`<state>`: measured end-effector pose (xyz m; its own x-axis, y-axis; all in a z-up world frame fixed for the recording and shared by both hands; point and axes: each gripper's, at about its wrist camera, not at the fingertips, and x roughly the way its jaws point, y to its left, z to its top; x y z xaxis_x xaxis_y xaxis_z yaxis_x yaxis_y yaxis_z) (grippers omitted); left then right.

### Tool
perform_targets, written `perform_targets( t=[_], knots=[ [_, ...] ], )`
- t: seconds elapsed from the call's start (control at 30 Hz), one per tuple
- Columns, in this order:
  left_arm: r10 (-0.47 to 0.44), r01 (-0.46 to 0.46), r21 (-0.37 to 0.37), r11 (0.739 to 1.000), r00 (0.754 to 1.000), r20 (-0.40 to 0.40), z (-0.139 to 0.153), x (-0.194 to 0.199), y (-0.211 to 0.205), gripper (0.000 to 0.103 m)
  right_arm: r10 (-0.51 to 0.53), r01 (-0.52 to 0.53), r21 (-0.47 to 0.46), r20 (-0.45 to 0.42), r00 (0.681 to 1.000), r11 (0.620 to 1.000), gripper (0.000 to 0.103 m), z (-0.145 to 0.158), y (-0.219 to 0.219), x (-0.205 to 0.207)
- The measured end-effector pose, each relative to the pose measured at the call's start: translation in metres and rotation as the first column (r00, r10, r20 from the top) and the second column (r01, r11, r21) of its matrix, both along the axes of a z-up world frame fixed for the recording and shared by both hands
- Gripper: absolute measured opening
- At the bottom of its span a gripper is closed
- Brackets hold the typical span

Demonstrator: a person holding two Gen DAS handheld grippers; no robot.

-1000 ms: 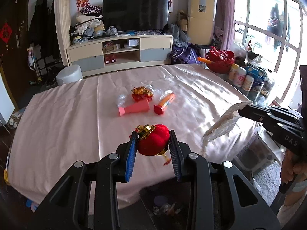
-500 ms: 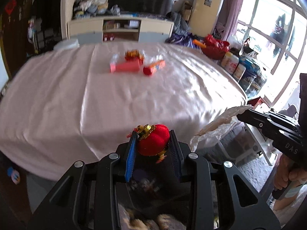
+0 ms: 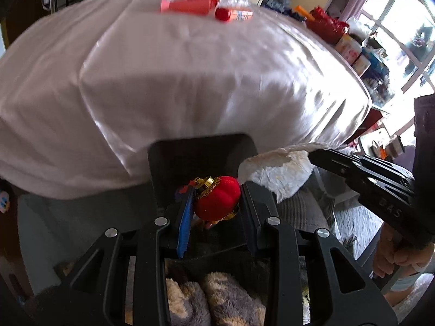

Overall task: Collect trash
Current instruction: 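Carry both items down into the black bin and open both tools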

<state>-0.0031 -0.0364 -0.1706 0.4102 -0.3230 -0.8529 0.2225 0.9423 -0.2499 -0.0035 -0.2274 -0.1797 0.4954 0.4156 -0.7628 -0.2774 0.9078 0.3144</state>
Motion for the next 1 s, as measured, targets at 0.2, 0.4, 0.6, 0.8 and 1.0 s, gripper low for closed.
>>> perform_targets(
  t=[0.2, 0.4, 0.6, 0.8, 1.0],
  knots=[
    [0.003, -0.002, 0.024, 1.0, 0.999, -0.034, -0.019, 0.001, 0.004, 0.031, -0.012, 0.012, -0.007, -0.055, 0.998, 1.0, 0.003, -0.021, 0.007, 0.007],
    [-0.016, 0.018, 0.036, 0.999, 0.998, -0.064, -0.026, 0.005, 0.001, 0.032, -0.009, 0.008, -0.013, -0.089, 0.996, 1.0, 0.006, -0.028, 0.015, 0.017],
    [-0.016, 0.019, 0.049, 0.999, 0.998, -0.059, -0.024, 0.004, 0.001, 0.047, -0.02, 0.018, -0.022, -0.109, 0.994, 1.0, 0.007, -0.028, 0.014, 0.024],
    [-0.019, 0.022, 0.053, 0.998, 0.998, -0.052, -0.022, 0.003, 0.001, 0.05, -0.065, 0.061, -0.035, -0.099, 0.993, 0.998, 0.012, -0.021, 0.004, 0.028],
    [-0.015, 0.016, 0.041, 0.999, 1.0, -0.027, -0.013, 0.002, 0.001, 0.062, -0.111, 0.109, -0.062, -0.032, 0.993, 0.992, 0.08, -0.009, -0.007, 0.025]
  ],
)
